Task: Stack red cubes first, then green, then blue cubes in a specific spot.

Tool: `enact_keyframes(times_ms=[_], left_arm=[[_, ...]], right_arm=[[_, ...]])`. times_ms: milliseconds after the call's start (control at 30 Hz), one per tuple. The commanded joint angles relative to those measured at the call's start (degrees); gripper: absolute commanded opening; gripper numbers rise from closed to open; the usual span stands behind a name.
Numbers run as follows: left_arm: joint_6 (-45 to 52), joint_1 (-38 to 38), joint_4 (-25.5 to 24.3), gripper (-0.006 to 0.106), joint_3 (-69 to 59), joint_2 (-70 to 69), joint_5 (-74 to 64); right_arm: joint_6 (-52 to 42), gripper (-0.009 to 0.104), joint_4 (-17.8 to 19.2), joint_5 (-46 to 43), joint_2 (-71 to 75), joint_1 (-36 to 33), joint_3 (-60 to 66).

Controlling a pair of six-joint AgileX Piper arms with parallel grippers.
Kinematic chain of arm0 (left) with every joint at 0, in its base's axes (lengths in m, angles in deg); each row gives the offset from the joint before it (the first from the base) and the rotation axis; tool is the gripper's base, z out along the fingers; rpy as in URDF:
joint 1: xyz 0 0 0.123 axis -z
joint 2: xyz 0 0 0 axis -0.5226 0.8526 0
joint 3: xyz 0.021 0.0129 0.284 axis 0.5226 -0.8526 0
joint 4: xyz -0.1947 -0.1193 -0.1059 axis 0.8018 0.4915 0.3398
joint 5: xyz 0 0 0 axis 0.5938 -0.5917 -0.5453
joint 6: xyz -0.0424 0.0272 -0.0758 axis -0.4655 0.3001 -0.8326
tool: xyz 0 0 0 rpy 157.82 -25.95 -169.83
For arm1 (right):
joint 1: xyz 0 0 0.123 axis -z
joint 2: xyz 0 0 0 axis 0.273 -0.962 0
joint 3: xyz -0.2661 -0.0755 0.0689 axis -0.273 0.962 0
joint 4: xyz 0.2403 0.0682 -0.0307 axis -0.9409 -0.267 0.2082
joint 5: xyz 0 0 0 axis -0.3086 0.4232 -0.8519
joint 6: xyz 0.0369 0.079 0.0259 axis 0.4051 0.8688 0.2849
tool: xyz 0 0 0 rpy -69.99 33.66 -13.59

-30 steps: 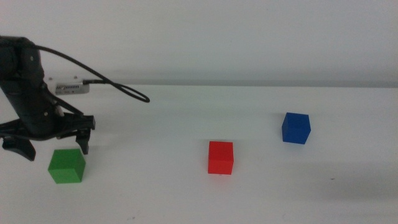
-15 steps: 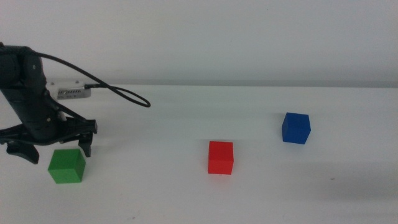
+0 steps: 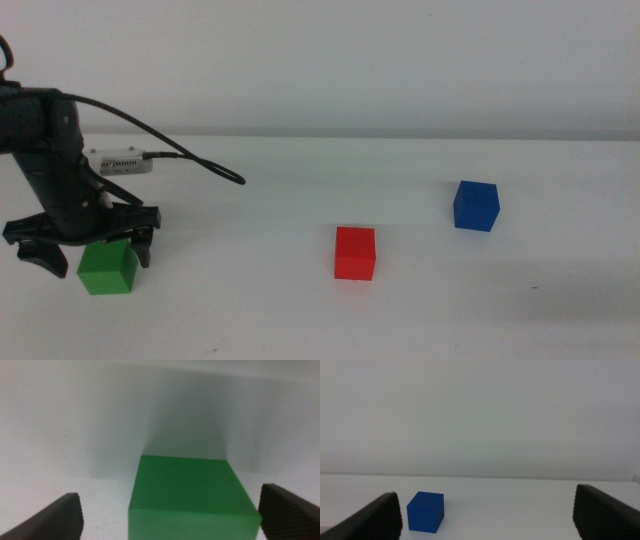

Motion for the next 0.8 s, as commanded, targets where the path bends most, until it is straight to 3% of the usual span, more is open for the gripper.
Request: enact_keyframes(times_ms=[0, 100, 200, 433, 633, 767], left_arm=[[0.3, -0.1, 0.5, 0.092, -0.3, 0.4, -0.1], [0.4, -0.1, 0.5, 0.084, -0.3, 0.4, -0.6], [1.6, -0.1, 0.5, 0.068, -0.3, 0.4, -1.0], [1.3, 1.6, 2.3, 0.002, -0.3, -2.4, -5.1], [-18.9, 14.8, -4.2, -0.002, 6.4, -9.0, -16.1], [-27.9, 26.1, -3.5, -0.002, 16.6, -6.4, -20.1]], right_arm=[[-0.1, 0.091, 0.5, -0.3, 2.2, 0.5, 2.6], [-0.1, 0.091, 0.5, -0.3, 2.2, 0.5, 2.6], [-0.1, 0.091, 0.5, -0.3, 2.2, 0.5, 2.6], [-0.1, 0.091, 0.5, -0.3, 2.2, 0.5, 2.6], [-0.1, 0.091, 0.5, -0.3, 2.2, 0.5, 2.6], [-0.1, 0.091, 0.5, -0.3, 2.2, 0.5, 2.6]])
